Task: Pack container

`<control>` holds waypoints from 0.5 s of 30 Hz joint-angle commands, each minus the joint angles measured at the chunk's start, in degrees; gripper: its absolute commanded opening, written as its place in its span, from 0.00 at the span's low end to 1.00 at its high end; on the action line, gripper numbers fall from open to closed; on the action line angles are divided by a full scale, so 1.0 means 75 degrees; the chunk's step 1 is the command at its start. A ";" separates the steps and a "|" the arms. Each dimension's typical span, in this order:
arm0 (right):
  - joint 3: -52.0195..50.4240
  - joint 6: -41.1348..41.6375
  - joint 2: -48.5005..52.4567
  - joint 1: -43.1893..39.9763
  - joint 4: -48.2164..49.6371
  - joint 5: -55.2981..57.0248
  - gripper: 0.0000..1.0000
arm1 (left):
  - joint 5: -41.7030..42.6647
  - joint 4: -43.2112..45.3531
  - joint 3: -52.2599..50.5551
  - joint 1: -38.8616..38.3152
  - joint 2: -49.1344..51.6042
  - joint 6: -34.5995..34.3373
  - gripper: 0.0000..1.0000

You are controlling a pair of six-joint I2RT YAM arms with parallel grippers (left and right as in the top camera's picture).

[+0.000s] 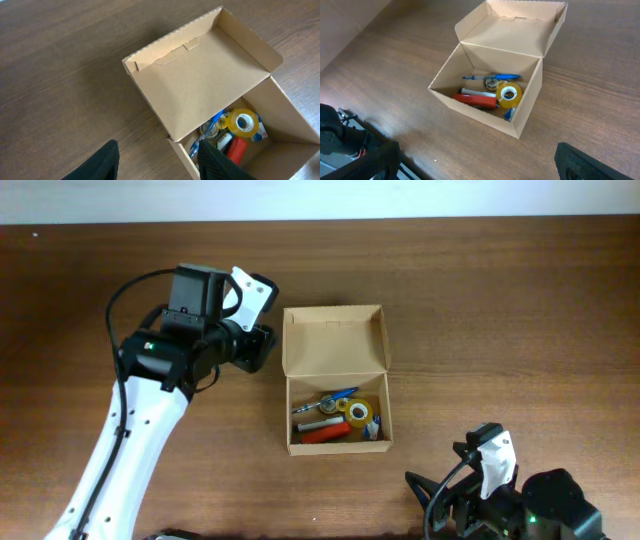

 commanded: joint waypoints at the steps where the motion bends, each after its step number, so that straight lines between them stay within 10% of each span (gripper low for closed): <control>1: -0.0131 0.0227 0.0379 0.0035 0.0023 0.0038 0.99 | 0.0166 -0.0006 0.0125 0.0047 0.0076 -0.0076 0.50; 15: -0.0017 -0.0265 0.4715 -0.0265 0.2987 -0.0017 0.99 | 0.0688 0.0761 0.0125 0.0935 0.0804 -0.0067 0.49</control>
